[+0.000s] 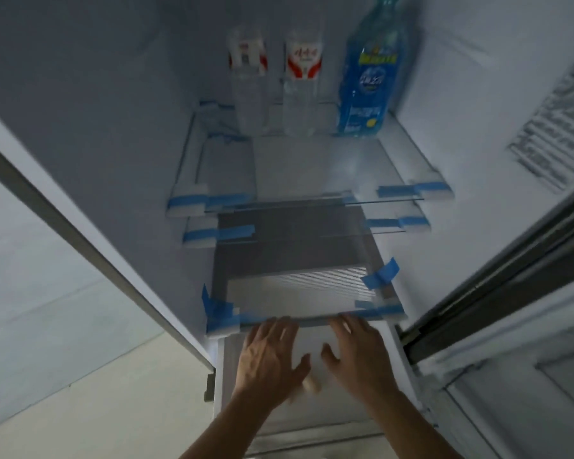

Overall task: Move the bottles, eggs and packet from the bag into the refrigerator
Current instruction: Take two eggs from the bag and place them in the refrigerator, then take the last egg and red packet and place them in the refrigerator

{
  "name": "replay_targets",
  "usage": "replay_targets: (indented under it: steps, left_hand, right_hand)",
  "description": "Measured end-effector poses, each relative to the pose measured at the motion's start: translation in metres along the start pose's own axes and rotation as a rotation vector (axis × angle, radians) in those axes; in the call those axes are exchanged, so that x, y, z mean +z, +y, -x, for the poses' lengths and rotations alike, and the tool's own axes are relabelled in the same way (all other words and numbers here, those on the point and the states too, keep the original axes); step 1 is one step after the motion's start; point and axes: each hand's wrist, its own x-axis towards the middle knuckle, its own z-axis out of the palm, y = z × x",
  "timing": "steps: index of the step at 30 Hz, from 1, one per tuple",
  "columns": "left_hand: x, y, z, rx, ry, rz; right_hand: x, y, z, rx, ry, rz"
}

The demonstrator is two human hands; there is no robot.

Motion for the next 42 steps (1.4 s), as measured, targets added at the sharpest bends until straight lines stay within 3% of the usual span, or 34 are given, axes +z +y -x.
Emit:
replay_targets:
  steps: [7,15,28,42]
  left_hand:
    - [-0.054,0.017,-0.024,0.111,0.090,-0.075]
    - [-0.070,0.062,-0.035,0.355,0.040,-0.109]
    - [-0.032,0.130,0.013,0.973,-0.001,0.158]
    - [-0.005,0.240,0.237,1.706,-0.272,0.226]
  right_hand:
    - [-0.063,-0.005,-0.014,0.005,0.130,0.075]
    - [-0.094,0.010,0.024,0.215,0.185,0.169]
    - [-0.116,-0.031,0.200,0.830,0.351,0.341]
    - [-0.124,-0.181,0.440,1.563,0.499,0.506]
